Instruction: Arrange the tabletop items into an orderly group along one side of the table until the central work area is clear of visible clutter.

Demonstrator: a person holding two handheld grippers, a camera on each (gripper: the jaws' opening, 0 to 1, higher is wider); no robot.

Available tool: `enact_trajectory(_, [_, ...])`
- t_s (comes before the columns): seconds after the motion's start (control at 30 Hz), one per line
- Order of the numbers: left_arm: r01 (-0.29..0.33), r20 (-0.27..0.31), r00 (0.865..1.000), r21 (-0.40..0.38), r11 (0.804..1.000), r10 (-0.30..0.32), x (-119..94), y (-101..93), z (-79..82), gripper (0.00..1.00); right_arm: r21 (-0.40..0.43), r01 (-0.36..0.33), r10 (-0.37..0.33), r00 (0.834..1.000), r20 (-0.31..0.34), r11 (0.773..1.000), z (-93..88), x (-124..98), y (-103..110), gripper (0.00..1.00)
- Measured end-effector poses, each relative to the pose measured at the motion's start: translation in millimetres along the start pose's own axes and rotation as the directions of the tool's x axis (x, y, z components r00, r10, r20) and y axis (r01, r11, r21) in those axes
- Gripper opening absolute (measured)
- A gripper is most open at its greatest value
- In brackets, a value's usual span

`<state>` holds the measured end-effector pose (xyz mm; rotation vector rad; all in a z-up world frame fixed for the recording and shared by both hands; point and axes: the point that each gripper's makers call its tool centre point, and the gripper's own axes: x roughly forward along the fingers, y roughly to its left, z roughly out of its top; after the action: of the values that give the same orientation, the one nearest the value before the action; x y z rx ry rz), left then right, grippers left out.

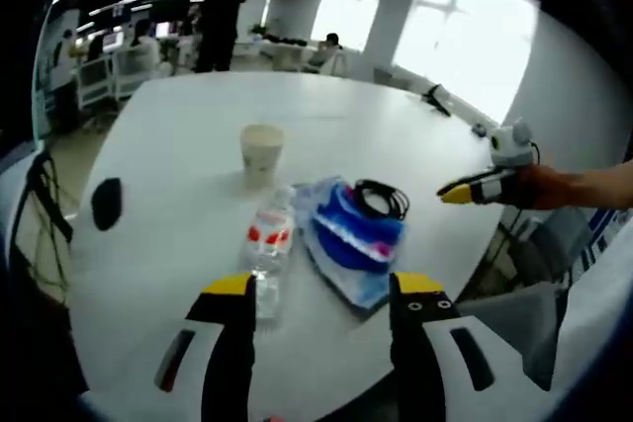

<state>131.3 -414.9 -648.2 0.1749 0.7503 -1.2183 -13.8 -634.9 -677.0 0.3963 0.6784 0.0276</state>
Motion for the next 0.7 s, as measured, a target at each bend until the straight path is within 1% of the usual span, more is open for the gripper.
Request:
enact_trajectory(0.1, [0.007, 0.007, 1.0, -0.017, 1.0, -0.007, 5.7, -3.7, 5.0, 0.54, -0.005, -0.001, 0.001, 1.0, 0.002, 1.0, -2.2, -3.6, 1.6, 0.3])
enact_trajectory(0.23, [0.013, -0.005, 1.0, 0.007, 1.0, -0.013, 10.6, -4.2, 8.9, 0.55, -0.02, -0.006, 0.007, 1.0, 0.008, 1.0, -3.0, -10.2, 6.1, 0.37])
enact_trajectory(0.33, [0.018, -0.013, 1.0, 0.018, 1.0, -0.018, 16.8, -1.9, 13.6, 0.57, -0.03, -0.011, 0.011, 1.0, 0.012, 0.999, -5.1, -15.9, 9.9, 0.42])
enact_trajectory(0.5, [0.021, -0.025, 0.999, 0.022, 1.0, -0.021, 27.4, 4.6, 20.3, 0.57, -0.028, -0.01, 0.01, 1.0, 0.02, 1.0, -9.0, -23.0, 11.9, 0.47])
enact_trajectory(0.57, [0.02, -0.032, 0.999, 0.009, 1.0, -0.02, 29.4, 3.9, 22.2, 0.57, -0.036, -0.012, 0.013, 1.0, 0.018, 0.999, -11.1, -25.5, 16.1, 0.51])
enact_trajectory(0.63, [0.015, -0.045, 0.999, -0.014, 1.0, -0.015, 36.1, 8.0, 22.2, 0.57, -0.043, -0.016, 0.017, 1.0, 0.016, 0.999, -12.2, -28.3, 21.4, 0.54])
enact_trajectory(0.67, [0.005, -0.067, 0.998, -0.027, 1.0, -0.007, 40.0, 11.1, 19.6, 0.57, -0.045, -0.016, 0.017, 1.0, 0.017, 0.999, -12.1, -29.4, 23.4, 0.55])
enact_trajectory(0.7, [0.004, -0.066, 0.998, -0.025, 1.0, -0.005, 43.5, 13.0, 20.6, 0.57, -0.049, -0.016, 0.017, 1.0, 0.019, 0.999, -11.7, -30.8, 25.4, 0.56])
